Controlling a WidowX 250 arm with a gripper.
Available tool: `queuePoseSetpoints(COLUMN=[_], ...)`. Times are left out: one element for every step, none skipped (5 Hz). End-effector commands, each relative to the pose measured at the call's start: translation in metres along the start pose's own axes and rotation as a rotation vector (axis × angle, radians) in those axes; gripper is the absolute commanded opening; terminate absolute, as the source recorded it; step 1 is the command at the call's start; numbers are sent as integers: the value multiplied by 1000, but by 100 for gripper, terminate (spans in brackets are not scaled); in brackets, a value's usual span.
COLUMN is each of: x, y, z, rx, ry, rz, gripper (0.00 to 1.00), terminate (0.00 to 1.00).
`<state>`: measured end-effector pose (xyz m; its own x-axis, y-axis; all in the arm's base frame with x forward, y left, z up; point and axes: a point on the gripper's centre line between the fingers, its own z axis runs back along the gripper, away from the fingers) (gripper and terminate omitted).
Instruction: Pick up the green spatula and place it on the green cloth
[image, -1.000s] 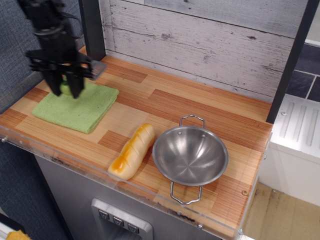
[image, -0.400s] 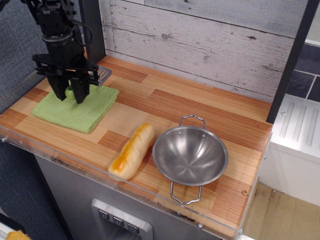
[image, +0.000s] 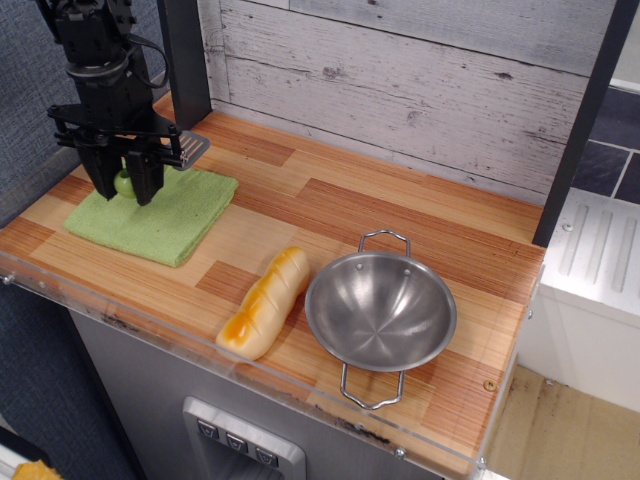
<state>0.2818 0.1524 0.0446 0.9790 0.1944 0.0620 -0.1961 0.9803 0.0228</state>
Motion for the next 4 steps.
queuePoseSetpoints(x=[1,-3,-3,2], y=[6,-4,-30,-48], z=[22,31,53,68], rx=[36,40,31,-31], ry=[-39,-60,-99,-96], rz=[1,-43,-73,-75], gripper=[100,100,100,100], terminate=[0,0,0,0])
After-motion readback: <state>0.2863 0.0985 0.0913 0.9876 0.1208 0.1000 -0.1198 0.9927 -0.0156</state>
